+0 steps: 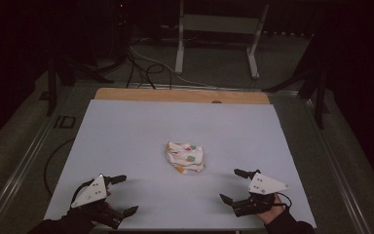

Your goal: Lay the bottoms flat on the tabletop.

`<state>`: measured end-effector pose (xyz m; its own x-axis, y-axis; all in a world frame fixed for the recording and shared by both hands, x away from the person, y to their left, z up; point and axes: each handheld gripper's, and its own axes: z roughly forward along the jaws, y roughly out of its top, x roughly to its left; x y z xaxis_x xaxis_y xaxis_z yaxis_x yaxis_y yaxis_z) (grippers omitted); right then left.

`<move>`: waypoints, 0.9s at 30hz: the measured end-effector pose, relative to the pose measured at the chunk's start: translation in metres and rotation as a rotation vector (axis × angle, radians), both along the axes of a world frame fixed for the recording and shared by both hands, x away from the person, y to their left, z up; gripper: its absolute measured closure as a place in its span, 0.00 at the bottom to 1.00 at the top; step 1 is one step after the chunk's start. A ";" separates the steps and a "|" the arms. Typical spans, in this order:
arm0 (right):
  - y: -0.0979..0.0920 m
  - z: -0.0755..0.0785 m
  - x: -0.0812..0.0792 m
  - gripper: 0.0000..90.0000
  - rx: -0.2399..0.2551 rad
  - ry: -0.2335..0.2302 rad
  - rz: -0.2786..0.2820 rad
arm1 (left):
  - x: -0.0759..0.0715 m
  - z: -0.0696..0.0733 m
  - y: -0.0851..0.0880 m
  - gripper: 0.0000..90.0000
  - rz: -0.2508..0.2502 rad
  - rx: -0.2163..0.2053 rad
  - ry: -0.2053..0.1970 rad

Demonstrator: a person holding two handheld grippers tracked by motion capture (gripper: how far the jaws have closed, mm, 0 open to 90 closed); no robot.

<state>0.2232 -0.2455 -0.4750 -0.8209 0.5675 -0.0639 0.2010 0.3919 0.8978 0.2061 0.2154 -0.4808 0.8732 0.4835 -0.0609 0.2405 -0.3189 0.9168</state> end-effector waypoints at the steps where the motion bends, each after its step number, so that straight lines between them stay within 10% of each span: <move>1: 0.001 0.003 0.001 0.10 0.005 -0.003 0.003 | 0.000 0.002 -0.001 0.00 -0.003 -0.005 0.000; 27: 0.021 0.036 0.030 0.10 0.037 -0.040 -0.032 | 0.021 0.033 -0.016 0.00 0.043 -0.051 -0.005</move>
